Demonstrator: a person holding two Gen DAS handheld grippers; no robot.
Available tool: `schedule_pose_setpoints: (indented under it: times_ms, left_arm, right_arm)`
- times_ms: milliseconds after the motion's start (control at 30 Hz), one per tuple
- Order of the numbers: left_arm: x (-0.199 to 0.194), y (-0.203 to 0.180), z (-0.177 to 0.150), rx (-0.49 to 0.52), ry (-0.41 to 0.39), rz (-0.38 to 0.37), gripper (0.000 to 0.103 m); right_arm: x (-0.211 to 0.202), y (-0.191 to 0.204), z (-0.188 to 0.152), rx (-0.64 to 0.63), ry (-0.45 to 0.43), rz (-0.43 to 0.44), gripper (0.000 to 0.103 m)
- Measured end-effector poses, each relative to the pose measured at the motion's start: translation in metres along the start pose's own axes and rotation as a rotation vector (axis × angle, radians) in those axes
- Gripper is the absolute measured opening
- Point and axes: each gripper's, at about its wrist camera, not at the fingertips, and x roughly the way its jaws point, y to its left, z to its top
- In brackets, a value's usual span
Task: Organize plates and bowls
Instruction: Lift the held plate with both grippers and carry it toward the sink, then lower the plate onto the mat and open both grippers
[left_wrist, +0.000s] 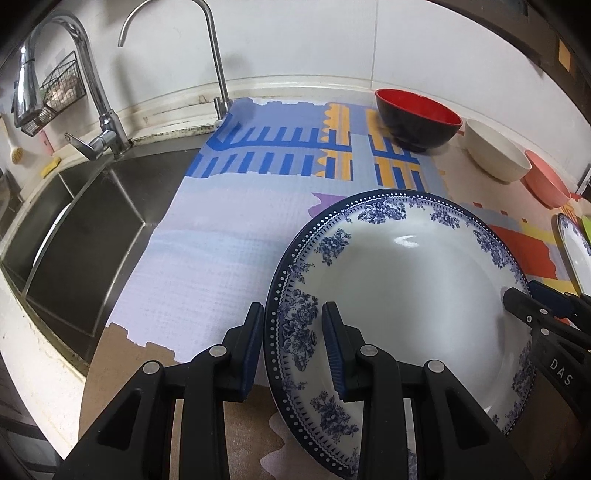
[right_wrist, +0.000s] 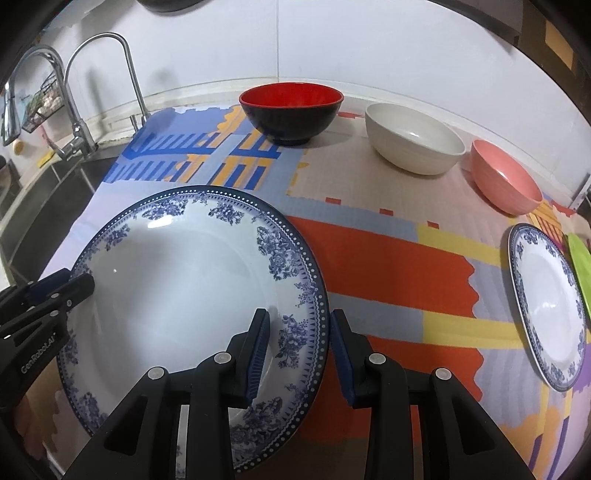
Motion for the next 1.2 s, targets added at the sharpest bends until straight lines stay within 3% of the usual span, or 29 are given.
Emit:
schedule_pose_setpoints:
  times_ms: [433, 500, 567, 600, 667, 900, 967, 1200]
  left_arm:
    - [0.007, -0.001, 0.000, 0.037, 0.017, -0.007, 0.035]
    - [0.006, 0.000, 0.002, 0.049, 0.015, 0.006, 0.039]
    - [0.002, 0.001, 0.004, 0.057, -0.011, 0.037, 0.059]
    - [0.000, 0.002, 0.006, 0.063, -0.021, 0.039, 0.064]
    - [-0.008, 0.000, 0.009, 0.077, -0.046, 0.031, 0.066]
    - [-0.037, -0.008, 0.020, 0.102, -0.122, -0.011, 0.084]
    - [-0.046, -0.012, 0.024, 0.114, -0.155, -0.028, 0.091]
    - [-0.072, -0.045, 0.034, 0.162, -0.223, -0.098, 0.098]
  right_arm:
    - [0.004, 0.003, -0.001, 0.010, 0.010, -0.019, 0.036]
    - [0.004, 0.003, -0.001, 0.014, 0.007, -0.020, 0.036]
    - [0.005, 0.001, 0.000, 0.038, 0.015, -0.016, 0.037]
    - [0.004, -0.001, 0.000, 0.052, 0.018, -0.016, 0.039]
    - [0.001, -0.004, -0.001, 0.079, 0.009, -0.037, 0.047]
    - [-0.027, -0.013, -0.002, 0.118, -0.057, -0.046, 0.048]
    - [-0.037, -0.016, -0.003, 0.129, -0.080, -0.060, 0.057]
    - [-0.077, -0.038, -0.010, 0.180, -0.175, -0.143, 0.070]
